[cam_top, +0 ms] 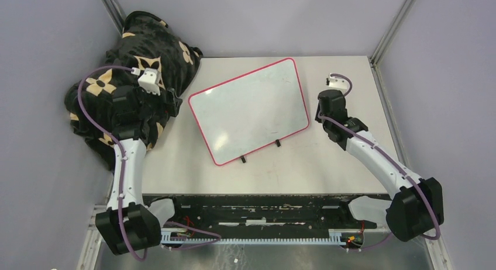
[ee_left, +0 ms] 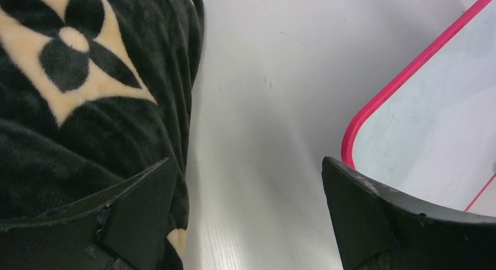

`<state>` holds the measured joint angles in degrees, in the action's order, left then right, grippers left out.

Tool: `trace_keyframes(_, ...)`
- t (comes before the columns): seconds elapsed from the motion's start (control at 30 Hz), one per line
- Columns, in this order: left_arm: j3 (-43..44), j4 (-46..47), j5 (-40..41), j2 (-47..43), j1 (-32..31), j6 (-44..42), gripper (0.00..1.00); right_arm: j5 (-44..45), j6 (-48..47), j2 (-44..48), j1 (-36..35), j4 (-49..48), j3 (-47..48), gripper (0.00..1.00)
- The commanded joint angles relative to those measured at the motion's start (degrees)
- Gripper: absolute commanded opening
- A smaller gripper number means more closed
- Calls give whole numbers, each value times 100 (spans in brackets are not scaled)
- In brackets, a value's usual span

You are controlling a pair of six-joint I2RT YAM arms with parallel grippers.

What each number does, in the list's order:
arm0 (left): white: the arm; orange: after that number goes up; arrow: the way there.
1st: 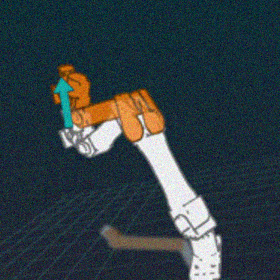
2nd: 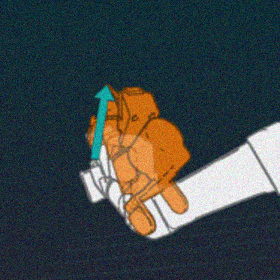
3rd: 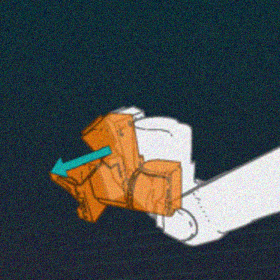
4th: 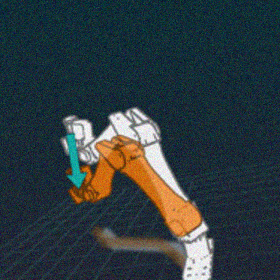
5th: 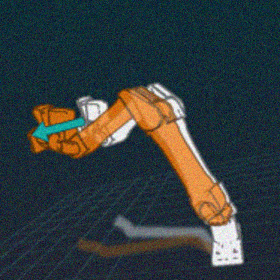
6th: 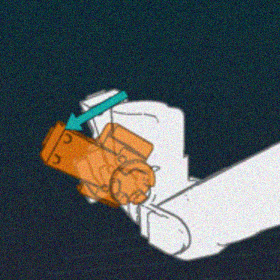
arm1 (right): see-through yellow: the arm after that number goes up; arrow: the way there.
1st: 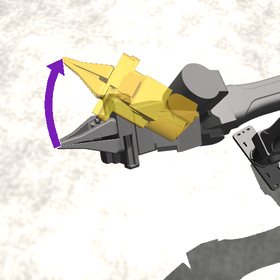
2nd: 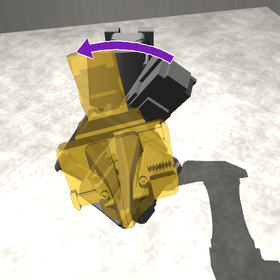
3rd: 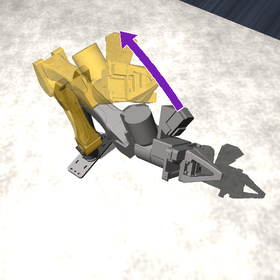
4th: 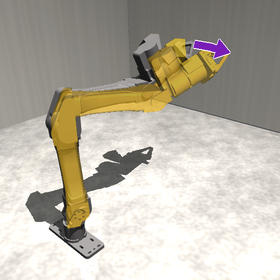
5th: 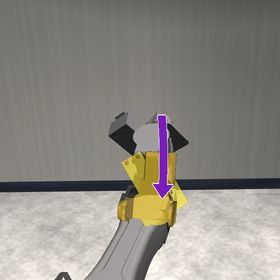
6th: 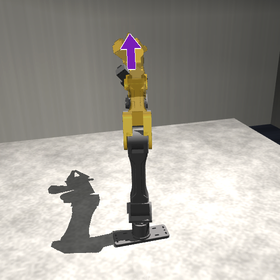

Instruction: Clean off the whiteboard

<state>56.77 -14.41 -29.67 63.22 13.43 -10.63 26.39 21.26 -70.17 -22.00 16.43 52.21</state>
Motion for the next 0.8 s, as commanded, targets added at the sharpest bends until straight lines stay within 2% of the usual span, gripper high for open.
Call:
trace_keyframes(0.0,-291,245,692,-426,28,59,99,479,170,238,14,161,-7,1)
trace_keyframes(0.17,-622,18,1319,-237,28,-97,99,639,445,93,11,563,68,1)
trace_keyframes(0.4,-1095,-225,1530,319,21,-188,100,685,809,-362,72,1033,47,1)
trace_keyframes(0.5,-1095,-495,1433,607,19,-285,100,375,946,-518,235,1063,-59,2)
trace_keyframes(0.53,-1090,-580,1357,691,19,-338,99,196,983,-583,306,1094,-69,5)
trace_keyframes(0.7,-1238,-733,1026,844,19,-553,99,-546,1027,-895,509,1273,-82,36)
trace_keyframes(0.77,-1383,-571,980,763,17,-587,99,-761,1029,-908,512,1335,-123,43)
